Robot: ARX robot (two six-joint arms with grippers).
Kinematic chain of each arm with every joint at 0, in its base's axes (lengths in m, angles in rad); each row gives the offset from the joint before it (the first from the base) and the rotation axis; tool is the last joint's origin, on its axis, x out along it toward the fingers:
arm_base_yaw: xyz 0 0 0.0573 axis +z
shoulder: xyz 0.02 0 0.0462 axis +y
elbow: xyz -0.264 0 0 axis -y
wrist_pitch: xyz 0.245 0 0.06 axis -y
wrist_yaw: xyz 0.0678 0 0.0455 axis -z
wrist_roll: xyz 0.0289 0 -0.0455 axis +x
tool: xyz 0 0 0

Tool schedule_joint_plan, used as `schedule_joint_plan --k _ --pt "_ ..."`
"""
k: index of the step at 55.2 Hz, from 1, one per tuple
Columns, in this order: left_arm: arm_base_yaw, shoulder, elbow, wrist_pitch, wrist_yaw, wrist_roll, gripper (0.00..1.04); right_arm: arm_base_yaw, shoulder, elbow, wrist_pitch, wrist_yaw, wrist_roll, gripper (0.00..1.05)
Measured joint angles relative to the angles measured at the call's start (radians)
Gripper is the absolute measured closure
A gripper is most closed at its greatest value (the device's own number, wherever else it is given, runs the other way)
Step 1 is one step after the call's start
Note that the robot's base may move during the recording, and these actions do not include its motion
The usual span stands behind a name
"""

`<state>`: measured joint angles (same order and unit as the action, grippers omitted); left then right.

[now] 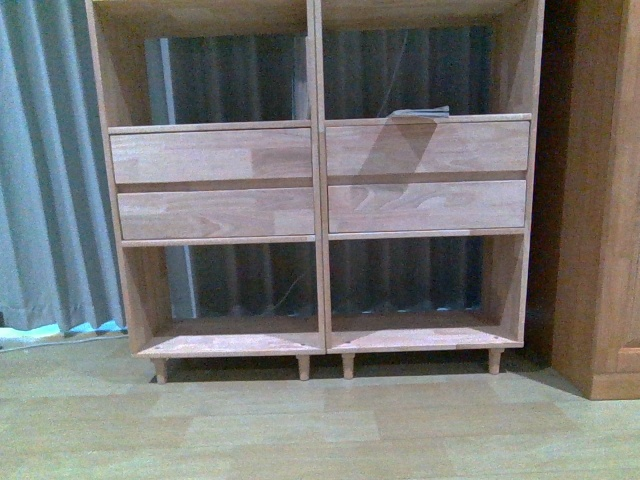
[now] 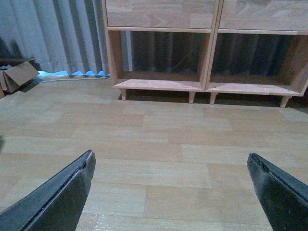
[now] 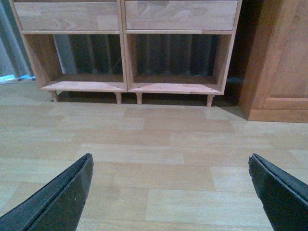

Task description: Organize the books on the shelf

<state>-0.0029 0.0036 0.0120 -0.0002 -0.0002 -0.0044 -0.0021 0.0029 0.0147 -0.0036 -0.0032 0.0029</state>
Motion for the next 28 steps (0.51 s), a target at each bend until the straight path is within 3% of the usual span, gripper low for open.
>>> schedule_joint_plan --k 28 --pt "0.0 0.0 0.0 0.0 0.0 0.0 0.07 0.0 0.0 0.0 0.0 0.0 0.0 0.07"
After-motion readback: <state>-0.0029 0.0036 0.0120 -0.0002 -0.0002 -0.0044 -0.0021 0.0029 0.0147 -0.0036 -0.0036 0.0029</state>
